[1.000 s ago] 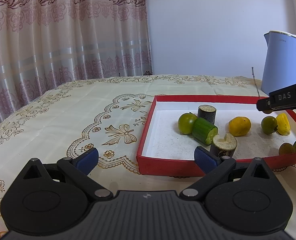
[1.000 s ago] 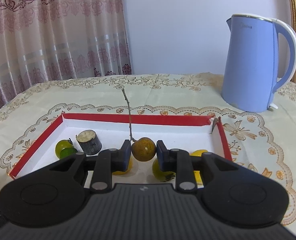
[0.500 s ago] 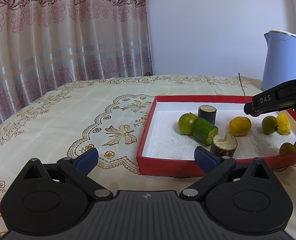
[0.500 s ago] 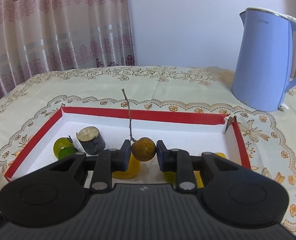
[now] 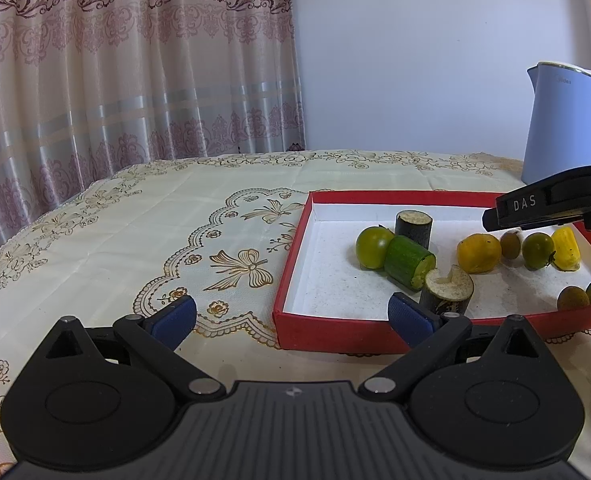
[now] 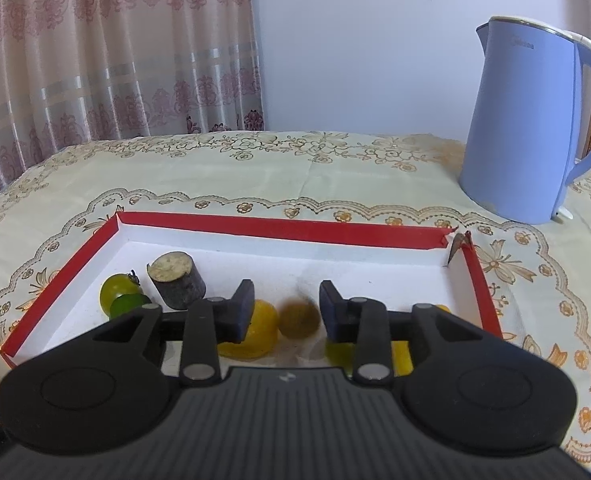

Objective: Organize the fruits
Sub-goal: 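Lower the brown fruit into the tray and open the right tool, then withdraw the right tool from the tray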

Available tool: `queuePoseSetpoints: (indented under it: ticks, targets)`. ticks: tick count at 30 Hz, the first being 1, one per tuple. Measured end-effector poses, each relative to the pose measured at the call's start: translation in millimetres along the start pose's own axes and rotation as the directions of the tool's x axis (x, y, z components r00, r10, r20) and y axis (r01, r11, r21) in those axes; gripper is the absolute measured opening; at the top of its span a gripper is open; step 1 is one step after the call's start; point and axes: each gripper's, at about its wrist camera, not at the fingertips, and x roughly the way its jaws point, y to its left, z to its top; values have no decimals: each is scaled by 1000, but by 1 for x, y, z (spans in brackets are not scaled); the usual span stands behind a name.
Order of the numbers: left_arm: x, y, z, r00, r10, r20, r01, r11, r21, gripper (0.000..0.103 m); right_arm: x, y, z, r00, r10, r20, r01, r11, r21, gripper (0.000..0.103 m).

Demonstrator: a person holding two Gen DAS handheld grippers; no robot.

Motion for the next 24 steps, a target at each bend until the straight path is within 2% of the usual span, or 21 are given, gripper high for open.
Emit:
queuePoseSetpoints:
  ticks: [2, 11, 16, 18, 20, 24]
  targets:
    - [0, 0, 0, 1000, 0, 0, 0, 1000, 0, 103, -1, 1, 0, 1000, -4, 8, 4, 1000, -2, 45]
    - [0, 1, 0, 1000, -2, -1, 2, 1000, -2, 103, -3, 1, -1, 1000, -2, 7, 2, 1000, -9, 52]
    - [0, 0, 0, 1000, -2, -1, 2, 1000, -3, 103, -6, 1, -3, 1000, -10, 16, 10, 1000, -13, 67]
    - [0, 0, 0, 1000, -2, -1, 2, 1000, -3, 103, -8, 1, -4, 1000, -16, 24, 16, 1000, -13, 76]
    - [0, 1, 0, 1000, -2, -1, 2, 1000, -3, 103, -13, 1, -5, 999, -21, 33, 21, 1000, -15, 80]
    - [1, 1, 0, 1000, -3, -2, 3, 1000, -4, 103, -25, 0, -7, 998, -18, 52, 18, 1000, -12, 101]
